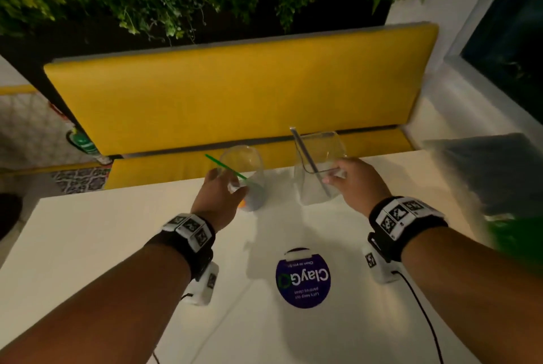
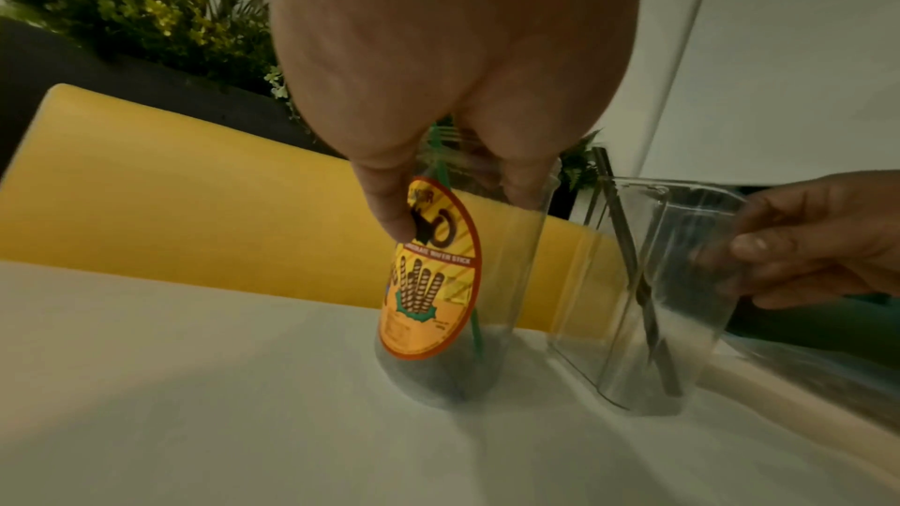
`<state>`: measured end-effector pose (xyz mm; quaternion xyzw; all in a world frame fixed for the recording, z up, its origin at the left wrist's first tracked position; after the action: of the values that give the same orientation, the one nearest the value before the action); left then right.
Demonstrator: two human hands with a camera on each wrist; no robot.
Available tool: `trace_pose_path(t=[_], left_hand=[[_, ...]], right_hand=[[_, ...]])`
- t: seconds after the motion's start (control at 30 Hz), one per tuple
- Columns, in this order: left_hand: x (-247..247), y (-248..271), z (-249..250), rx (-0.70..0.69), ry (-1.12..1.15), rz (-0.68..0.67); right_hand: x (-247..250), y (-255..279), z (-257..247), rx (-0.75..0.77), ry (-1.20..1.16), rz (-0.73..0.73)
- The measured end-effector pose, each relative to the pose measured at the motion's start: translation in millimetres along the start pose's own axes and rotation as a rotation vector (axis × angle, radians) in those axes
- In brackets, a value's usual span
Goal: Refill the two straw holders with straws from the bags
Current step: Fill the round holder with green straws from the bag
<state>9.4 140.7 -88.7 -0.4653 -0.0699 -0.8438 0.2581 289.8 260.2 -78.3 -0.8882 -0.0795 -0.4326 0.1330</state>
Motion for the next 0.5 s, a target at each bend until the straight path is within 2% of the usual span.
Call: trace_pose_path(t=[0.13,0.27,0.5], left_hand=[[15,48,11,-0.083,0.089,0.024],[22,109,16,-0.135,0.125,-0.021],[14,156,2,-0.092,0.109,-0.080]], right_hand=[[37,46,8,0.013,-0.062,0.060],[71,107,17,-0.023,-0.060,0.079],[72,158,37,-0.112,-0.077,0.066]])
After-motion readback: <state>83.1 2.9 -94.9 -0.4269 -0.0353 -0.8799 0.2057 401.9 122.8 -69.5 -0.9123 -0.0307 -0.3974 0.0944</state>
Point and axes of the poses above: each hand's wrist, its own y-axis away from the middle knuckle, its own x-axis out of the back of the hand, z = x × y, the point moved 8 cm from there along -y, towards the middle knuckle, and after that the axes turned 14 degrees about z, right-handed, at the moved point
